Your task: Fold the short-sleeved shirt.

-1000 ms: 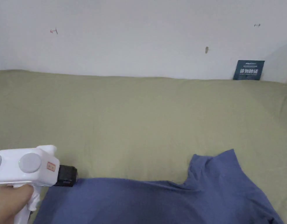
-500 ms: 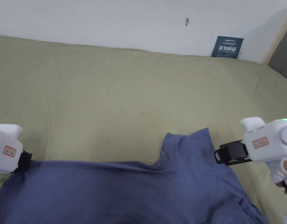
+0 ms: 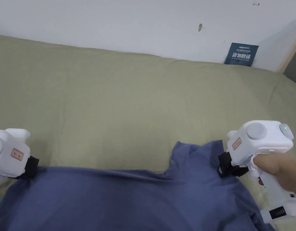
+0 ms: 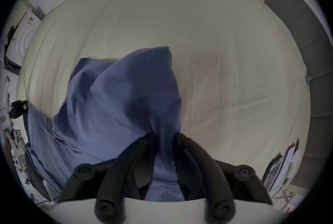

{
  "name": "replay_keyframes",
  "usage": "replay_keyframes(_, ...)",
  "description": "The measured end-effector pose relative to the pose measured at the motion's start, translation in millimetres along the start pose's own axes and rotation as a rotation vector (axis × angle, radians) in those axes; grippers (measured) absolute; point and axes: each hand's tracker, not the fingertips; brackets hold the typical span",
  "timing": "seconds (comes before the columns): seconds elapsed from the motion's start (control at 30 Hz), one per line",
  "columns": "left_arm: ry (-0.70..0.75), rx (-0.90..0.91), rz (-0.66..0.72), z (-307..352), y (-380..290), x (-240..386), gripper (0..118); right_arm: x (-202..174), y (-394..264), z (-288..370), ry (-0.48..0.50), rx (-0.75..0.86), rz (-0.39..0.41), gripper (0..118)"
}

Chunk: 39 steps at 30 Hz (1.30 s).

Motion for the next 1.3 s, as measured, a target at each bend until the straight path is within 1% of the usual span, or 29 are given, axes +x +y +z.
replay_keyframes(0.03,-0.004,0.002,0.004,0,0,-1,7,1,-3,1,0.006,0.023,-0.024,0)
replay_keyframes(0.1,-0.011,0.01,0.014,1,-1,-3,7,4,-10,9,0.031,0.049,-0.074,0)
replay_keyframes(0.17,-0.024,0.02,0.022,7,-2,-4,7,2,-17,24,0.027,0.108,-0.033,0)
replay_keyframes(0.27,-0.065,0.062,0.026,24,-7,-8,7,2,-29,57,0.09,0.15,-0.01,0)
replay_keyframes(0.33,-0.08,0.09,0.019,41,-9,-10,7,0,-42,85,0.103,0.203,0.035,0)
replay_keyframes(0.37,-0.094,0.106,0.009,51,-11,-11,7,-1,-46,99,0.098,0.227,0.046,0)
replay_keyframes(0.4,-0.104,0.127,0.001,62,-14,-11,7,-2,-53,113,0.116,0.25,0.069,0)
replay_keyframes(0.47,-0.12,0.159,-0.034,86,-20,-11,7,-3,-69,139,0.125,0.276,0.079,0)
replay_keyframes(0.5,-0.116,0.176,-0.051,98,-24,-10,7,-3,-75,149,0.141,0.286,0.105,0)
replay_keyframes(0.6,-0.119,0.211,-0.087,133,-42,-12,7,-2,-103,179,0.116,0.317,0.141,0)
replay_keyframes(0.7,-0.136,0.229,-0.106,160,-68,-17,7,4,-132,198,0.126,0.328,0.141,0)
replay_keyframes(0.83,-0.141,0.232,-0.111,180,-112,-24,7,11,-178,215,0.144,0.339,0.144,0)
replay_keyframes(0.93,-0.158,0.22,-0.088,183,-145,-34,7,15,-215,214,0.163,0.331,0.127,0)
replay_keyframes(1.0,-0.168,0.209,-0.065,182,-168,-37,7,17,-240,207,0.182,0.309,0.099,0)
replay_keyframes(1.1,-0.182,0.178,-0.043,176,-201,-40,7,18,-274,190,0.203,0.27,0.08,0)
replay_keyframes(1.2,-0.189,0.149,-0.015,163,-233,-42,7,23,-305,167,0.22,0.221,0.019,0)
replay_keyframes(1.3,-0.178,0.111,0.005,148,-259,-43,7,28,-328,144,0.211,0.185,-0.019,0)
